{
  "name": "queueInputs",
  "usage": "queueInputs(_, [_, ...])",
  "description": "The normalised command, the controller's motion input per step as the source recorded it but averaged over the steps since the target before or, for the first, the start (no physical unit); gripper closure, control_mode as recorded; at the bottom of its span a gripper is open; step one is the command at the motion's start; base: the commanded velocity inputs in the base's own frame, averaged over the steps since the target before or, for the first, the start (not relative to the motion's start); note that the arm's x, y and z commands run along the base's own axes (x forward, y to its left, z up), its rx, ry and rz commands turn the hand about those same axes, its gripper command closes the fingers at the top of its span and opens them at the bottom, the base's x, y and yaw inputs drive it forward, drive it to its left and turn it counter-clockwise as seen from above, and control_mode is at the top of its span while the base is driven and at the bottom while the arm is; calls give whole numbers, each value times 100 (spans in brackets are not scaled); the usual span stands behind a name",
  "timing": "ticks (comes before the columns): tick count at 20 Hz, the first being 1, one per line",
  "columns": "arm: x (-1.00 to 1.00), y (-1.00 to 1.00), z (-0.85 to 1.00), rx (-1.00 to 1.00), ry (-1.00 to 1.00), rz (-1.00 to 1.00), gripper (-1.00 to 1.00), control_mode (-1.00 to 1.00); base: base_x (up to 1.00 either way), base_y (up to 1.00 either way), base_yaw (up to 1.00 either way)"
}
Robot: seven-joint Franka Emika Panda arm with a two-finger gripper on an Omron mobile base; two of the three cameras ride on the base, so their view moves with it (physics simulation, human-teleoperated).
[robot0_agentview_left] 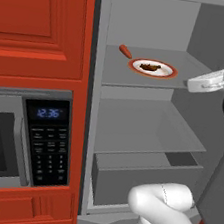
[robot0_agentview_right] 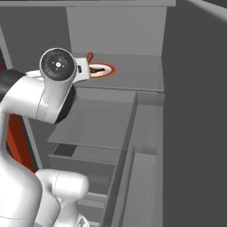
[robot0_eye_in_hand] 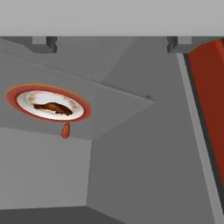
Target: Retrieve the chicken drumstick from the fridge and place it on the saucepan with marinade on the stove.
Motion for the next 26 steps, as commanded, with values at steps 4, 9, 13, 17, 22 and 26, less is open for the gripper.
queueInputs(4, [16,0,8,-1,0,14,-100,-100,0,0,0])
queueInputs(9, [12,0,0,-2,-1,17,-100,-100,0,0,0])
queueInputs(13, [11,0,0,-3,-4,16,-100,-100,0,0,0])
queueInputs(17, [17,3,0,-1,-5,11,-100,-100,0,0,0])
queueInputs(22, [21,5,-5,0,-3,6,-100,-100,0,0,0])
queueInputs(26, [14,1,0,0,0,5,-100,-100,0,0,0])
